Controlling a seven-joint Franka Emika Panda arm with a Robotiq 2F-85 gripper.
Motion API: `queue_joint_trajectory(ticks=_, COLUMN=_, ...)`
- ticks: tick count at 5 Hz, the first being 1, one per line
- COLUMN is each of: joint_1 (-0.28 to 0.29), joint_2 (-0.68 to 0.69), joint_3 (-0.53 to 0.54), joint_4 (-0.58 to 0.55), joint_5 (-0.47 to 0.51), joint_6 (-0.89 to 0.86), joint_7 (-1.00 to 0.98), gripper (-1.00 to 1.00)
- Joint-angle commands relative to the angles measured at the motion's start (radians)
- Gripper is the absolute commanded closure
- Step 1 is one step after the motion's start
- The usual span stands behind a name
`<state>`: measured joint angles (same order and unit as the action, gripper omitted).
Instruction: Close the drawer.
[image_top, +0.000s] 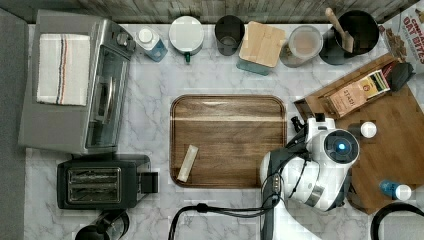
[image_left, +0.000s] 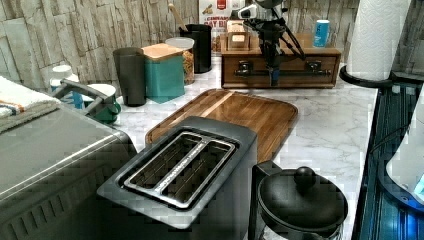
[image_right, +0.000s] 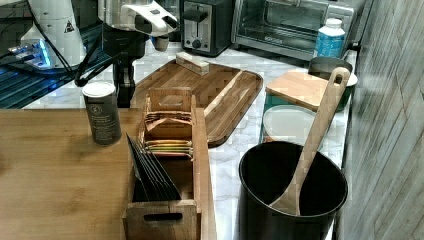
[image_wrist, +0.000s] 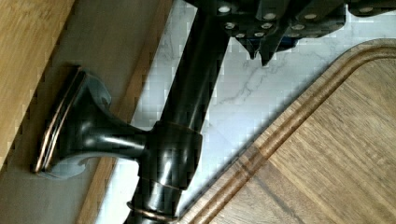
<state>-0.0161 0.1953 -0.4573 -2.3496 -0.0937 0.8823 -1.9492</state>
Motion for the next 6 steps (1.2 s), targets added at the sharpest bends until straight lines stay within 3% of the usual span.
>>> queue_joint_trajectory(ticks=1, joint_1=-0.056, joint_2=0.012, joint_3=-0.075, joint_4=0.279, joint_5=-0.040, joint_6=0.112, joint_7=0.000, gripper=1.00)
queue_joint_trajectory(ticks=6, joint_1=-0.045, joint_2=0.014, joint_3=-0.087, joint_4=0.279, joint_5=-0.035, joint_6=0.113, joint_7=-0.003, gripper=1.00)
